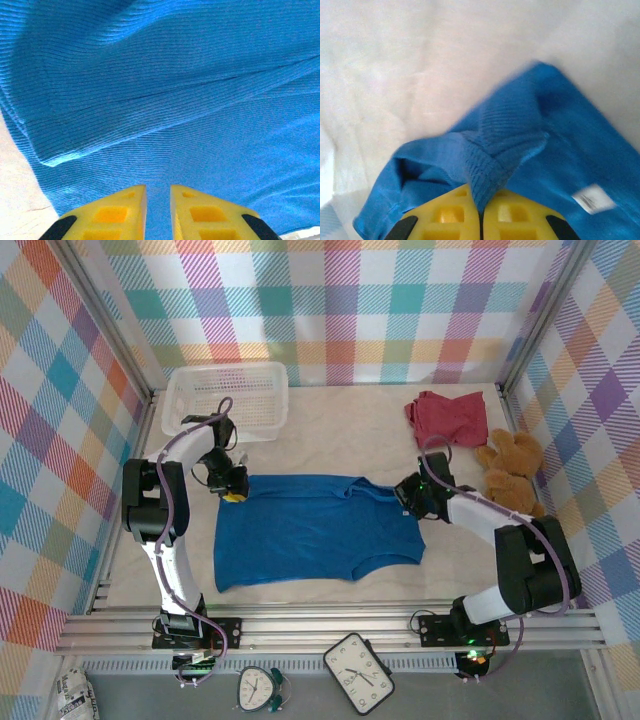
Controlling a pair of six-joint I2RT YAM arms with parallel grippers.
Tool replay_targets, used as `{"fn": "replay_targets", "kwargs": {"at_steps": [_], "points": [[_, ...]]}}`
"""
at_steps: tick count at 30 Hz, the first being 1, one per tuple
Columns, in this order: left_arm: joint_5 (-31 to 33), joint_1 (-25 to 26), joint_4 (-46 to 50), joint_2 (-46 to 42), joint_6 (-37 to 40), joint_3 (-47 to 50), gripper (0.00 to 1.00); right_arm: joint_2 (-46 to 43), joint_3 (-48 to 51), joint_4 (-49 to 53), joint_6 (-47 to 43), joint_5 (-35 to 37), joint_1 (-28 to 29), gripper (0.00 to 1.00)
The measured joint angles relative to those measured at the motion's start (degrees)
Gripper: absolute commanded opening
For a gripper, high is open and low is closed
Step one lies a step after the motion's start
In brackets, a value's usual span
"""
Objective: Fold and stack the tank tops
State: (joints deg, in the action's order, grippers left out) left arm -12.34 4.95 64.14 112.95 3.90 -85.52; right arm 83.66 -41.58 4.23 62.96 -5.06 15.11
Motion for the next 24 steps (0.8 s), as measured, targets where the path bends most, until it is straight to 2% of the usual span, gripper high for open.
{"fn": "replay_targets", "kwargs": {"at_steps": [7, 10, 13, 18, 24], "points": [[2.4, 0.0, 0.0, 1.1, 0.0, 0.0, 0.17, 0.7, -3.9, -0.6, -28.6, -0.2, -0.2, 0.02], [3.1, 0.0, 0.0, 1.7, 0.0, 0.0, 0.15, 2.2, -3.8, -0.7, -36.6, -0.7, -0.6, 0.02], [4.1, 0.0, 0.1, 2.4, 0.0, 0.0, 0.14, 3.1, -2.4, -1.7, -39.8, -1.5, -1.2, 0.03], [6.4, -0.1, 0.2, 3.3, 0.0, 0.0, 0.11, 3.8, 1.1, -2.2, -39.2, -1.5, -3.1, 0.05], [9.3, -1.1, 0.3, 4.2, 0.0, 0.0, 0.10, 4.0, 3.0, -1.9, -34.7, -1.5, -7.1, 0.25]]}}
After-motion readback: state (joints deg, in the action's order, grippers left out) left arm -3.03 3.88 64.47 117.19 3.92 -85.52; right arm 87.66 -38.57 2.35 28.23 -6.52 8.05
